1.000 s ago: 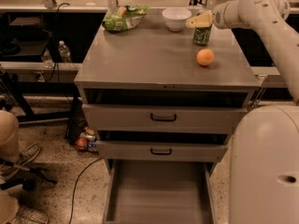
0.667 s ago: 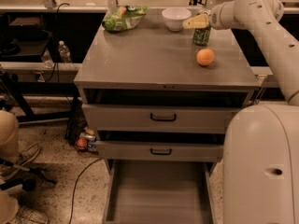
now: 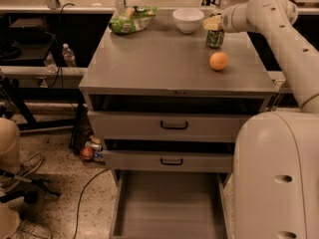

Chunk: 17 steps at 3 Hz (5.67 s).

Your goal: Place green can into bottom drawer

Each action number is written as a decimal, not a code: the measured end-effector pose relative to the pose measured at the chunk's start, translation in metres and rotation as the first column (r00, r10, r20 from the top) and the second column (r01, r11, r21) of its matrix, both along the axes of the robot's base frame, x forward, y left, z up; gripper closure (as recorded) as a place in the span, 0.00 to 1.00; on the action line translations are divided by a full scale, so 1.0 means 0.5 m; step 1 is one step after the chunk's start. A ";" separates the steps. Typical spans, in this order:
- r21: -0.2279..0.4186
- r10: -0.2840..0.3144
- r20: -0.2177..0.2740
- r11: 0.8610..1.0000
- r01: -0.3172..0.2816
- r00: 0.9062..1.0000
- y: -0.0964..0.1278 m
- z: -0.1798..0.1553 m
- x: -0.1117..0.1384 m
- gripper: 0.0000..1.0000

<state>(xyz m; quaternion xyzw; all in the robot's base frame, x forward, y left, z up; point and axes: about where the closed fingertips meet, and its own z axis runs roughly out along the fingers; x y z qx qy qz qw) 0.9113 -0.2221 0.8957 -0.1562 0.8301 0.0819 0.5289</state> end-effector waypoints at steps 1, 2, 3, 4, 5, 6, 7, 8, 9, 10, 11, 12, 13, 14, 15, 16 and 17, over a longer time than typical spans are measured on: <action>0.026 0.032 0.022 0.999 -0.033 0.999 -0.006 0.015 -0.017 0.81; 0.021 0.123 0.095 0.992 -0.125 0.988 -0.019 0.077 -0.083 1.00; -0.017 0.192 0.150 0.981 -0.192 0.970 -0.021 0.119 -0.139 1.00; -0.063 0.299 0.183 0.954 -0.292 0.937 -0.007 0.164 -0.216 1.00; -0.113 0.418 0.196 0.908 -0.403 0.887 0.012 0.188 -0.308 1.00; -0.112 0.428 0.193 0.903 -0.414 0.883 0.018 0.186 -0.308 1.00; -0.111 0.511 0.166 0.859 -0.499 0.843 0.027 0.192 -0.374 1.00; -0.108 0.597 0.128 0.802 -0.587 0.792 0.040 0.197 -0.465 1.00; -0.109 0.653 0.099 0.757 -0.644 0.751 0.052 0.189 -0.558 1.00; -0.133 0.692 0.013 0.716 -0.685 0.722 0.066 0.151 -0.627 1.00; -0.130 0.703 -0.056 0.699 -0.703 0.709 0.077 0.102 -0.675 1.00; -0.126 0.715 -0.076 0.684 -0.718 0.695 0.086 0.087 -0.682 1.00; -0.101 0.766 -0.172 0.612 -0.784 0.620 0.126 0.018 -0.718 1.00; -0.083 0.788 -0.239 0.565 -0.821 0.567 0.153 -0.051 -0.767 1.00; -0.079 0.784 -0.312 0.542 -0.837 0.537 0.167 -0.131 -0.817 1.00; -0.085 0.759 -0.394 0.531 -0.843 0.518 0.176 -0.226 -0.861 1.00; -0.085 0.759 -0.393 0.531 -0.843 0.519 0.176 -0.225 -0.860 1.00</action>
Offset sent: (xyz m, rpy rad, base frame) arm -0.0842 -0.0151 0.0662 -0.0239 -0.1974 0.2498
